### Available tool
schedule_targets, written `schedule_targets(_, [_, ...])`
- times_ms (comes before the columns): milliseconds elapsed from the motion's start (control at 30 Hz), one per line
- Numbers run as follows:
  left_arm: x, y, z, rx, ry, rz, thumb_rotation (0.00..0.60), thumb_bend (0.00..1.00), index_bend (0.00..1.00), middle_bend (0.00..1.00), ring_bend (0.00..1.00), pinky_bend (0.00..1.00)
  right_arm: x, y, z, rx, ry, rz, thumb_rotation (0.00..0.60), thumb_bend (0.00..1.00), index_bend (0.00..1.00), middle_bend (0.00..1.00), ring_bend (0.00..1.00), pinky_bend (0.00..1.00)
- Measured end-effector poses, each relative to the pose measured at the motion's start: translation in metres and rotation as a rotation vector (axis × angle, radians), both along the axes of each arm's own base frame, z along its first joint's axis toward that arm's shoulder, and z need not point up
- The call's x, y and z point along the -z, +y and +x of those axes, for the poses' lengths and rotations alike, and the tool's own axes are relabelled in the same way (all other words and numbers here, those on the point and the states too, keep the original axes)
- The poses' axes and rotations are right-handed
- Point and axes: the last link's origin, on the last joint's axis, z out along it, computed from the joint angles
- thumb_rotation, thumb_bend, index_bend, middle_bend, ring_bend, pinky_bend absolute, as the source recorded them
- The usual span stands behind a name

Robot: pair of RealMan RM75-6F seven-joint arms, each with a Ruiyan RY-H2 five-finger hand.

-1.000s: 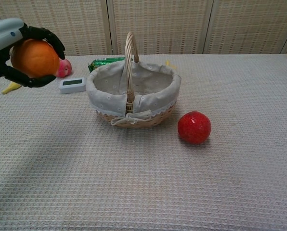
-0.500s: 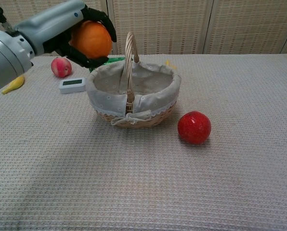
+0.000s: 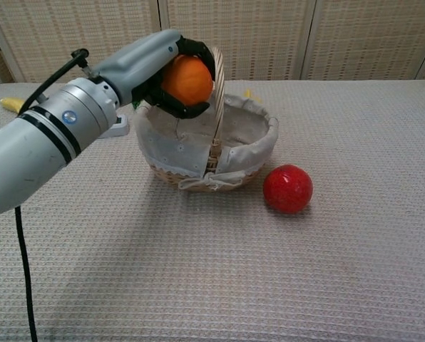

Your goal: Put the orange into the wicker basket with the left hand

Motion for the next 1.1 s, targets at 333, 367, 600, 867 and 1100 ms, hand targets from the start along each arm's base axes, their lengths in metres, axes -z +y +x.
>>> schedule_targets(333, [0.020,-0.004,-0.008,-0.002,0.054,-0.060,0.600,0.47,0.27,0.22,0.46,0.65,0.000,0.000,0.000,-0.001,0.001,0.003,0.600,0.11,0.04,0.00,0.00,0.09])
schedule_targets(367, [0.021,-0.004,-0.008,-0.003,0.056,-0.067,0.600,0.45,0.22,0.18,0.41,0.61,0.000,0.000,0.000,0.000,0.002,0.004,0.600,0.11,0.04,0.00,0.00,0.09])
schedule_targets(600, [0.020,-0.002,-0.016,-0.015,0.095,-0.136,0.600,0.40,0.00,0.00,0.10,0.38,0.001,0.001,0.000,-0.002,0.003,0.003,0.600,0.11,0.05,0.00,0.00,0.09])
schedule_targets(867, [0.015,-0.003,-0.019,-0.016,0.109,-0.145,0.600,0.38,0.00,0.00,0.00,0.31,0.001,0.001,0.000,-0.001,0.006,0.005,0.600,0.11,0.05,0.00,0.00,0.09])
schedule_targets(1100, [0.013,-0.004,-0.018,-0.016,0.108,-0.150,0.600,0.35,0.00,0.00,0.00,0.28,0.002,0.000,0.000,-0.002,0.005,0.004,0.600,0.11,0.05,0.00,0.00,0.09])
